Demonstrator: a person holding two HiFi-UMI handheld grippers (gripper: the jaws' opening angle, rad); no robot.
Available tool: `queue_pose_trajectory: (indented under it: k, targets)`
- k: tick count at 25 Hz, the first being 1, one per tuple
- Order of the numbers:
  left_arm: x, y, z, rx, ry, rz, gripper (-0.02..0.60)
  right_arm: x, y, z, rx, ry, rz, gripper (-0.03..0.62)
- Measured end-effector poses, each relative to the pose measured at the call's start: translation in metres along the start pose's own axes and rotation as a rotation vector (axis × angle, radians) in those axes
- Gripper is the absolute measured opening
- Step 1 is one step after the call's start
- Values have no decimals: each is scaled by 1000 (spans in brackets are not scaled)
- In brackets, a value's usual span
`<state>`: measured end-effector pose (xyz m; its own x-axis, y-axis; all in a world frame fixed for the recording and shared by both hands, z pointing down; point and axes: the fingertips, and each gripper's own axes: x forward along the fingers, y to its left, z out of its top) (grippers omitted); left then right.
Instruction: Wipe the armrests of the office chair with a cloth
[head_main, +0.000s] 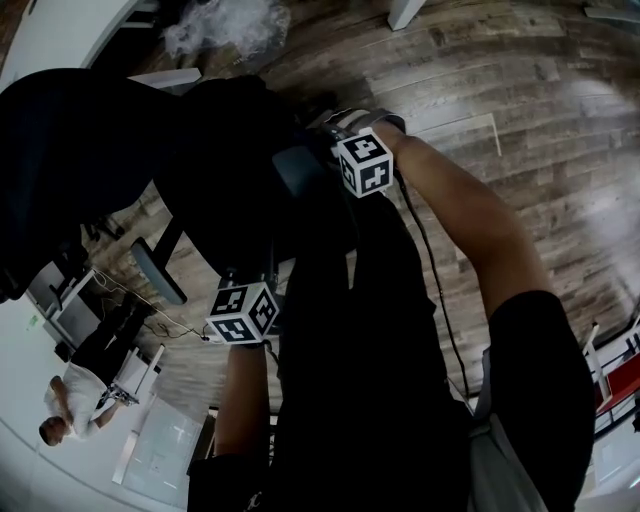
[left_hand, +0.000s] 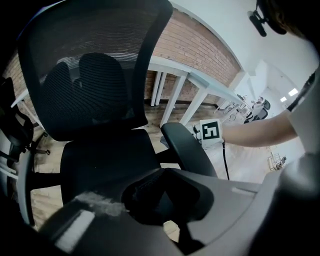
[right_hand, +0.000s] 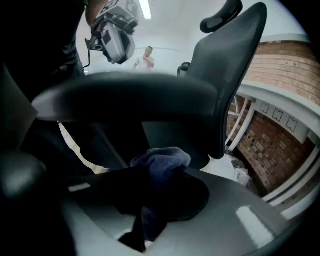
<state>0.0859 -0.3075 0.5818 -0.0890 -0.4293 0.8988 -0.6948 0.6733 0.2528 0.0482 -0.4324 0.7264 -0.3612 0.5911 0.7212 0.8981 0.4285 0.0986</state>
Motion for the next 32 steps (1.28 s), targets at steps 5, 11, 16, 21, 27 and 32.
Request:
queue_pose_trajectory:
  k: [5,11,16,21,27,32]
  targets:
    - [-6,14,-13,-38,-5,32,6,35,-6,-33,91,54,28,63]
    - [-3,29,-35,-82,-2,61,6,69,-13,-72,160,100,7,63]
    - [5,37,-54,-112,23,77,6,93,-16,-103,282,130,0,61]
    - [4,35,-58,-108,30,68,6,96,2,-113,354,151,37,61]
    - [2,27,-49,-98,18,44,6,84,26,-96,451,94,67,63]
    - [4,13,-43,-81,14,6,6,64,37,-71,529,8,85,63]
